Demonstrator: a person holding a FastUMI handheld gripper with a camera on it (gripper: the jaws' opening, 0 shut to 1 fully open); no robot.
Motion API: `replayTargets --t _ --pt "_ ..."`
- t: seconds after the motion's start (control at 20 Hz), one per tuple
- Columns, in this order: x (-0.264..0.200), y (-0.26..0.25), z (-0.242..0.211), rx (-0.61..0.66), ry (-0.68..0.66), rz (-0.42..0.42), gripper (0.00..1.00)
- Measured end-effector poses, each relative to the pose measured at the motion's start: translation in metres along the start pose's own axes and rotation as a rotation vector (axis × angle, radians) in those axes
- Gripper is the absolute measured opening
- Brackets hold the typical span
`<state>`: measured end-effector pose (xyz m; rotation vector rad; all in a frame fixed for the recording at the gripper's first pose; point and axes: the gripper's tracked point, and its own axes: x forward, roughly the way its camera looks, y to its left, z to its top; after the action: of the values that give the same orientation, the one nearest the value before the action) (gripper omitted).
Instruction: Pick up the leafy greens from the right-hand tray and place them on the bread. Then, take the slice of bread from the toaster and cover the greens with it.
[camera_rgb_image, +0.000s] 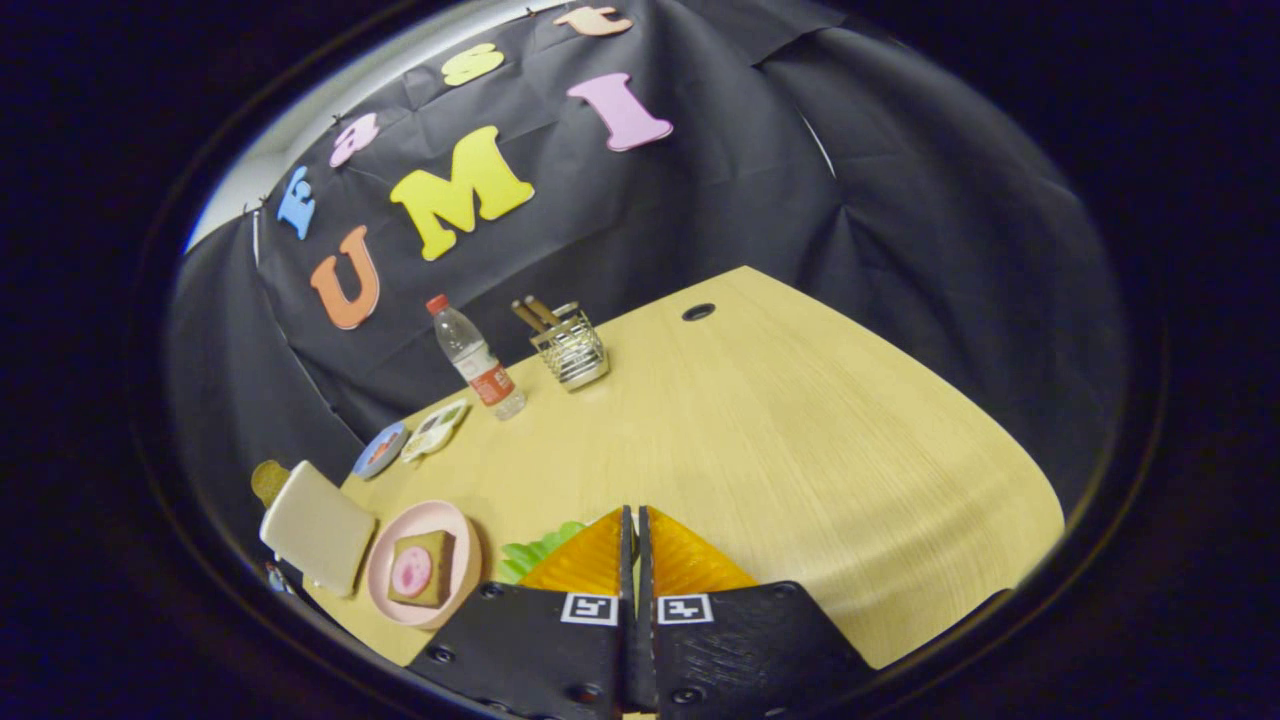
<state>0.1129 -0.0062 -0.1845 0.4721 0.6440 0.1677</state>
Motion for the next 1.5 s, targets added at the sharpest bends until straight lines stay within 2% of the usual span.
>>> replayTargets --t 0.45,0.95,1.25,1.5 --pt "-0.041 0.089 0.02 -0.028 -0.059 0.157 0.0" --pt "-0.061 0.176 0.014 -0.022 -0.041 0.286 0.0" --pt "-0.059 0.253 -0.004 -0.046 -0.002 0.377 0.0" --pt "-0.039 0.304 -0.028 -0.067 0.012 0.424 0.0"
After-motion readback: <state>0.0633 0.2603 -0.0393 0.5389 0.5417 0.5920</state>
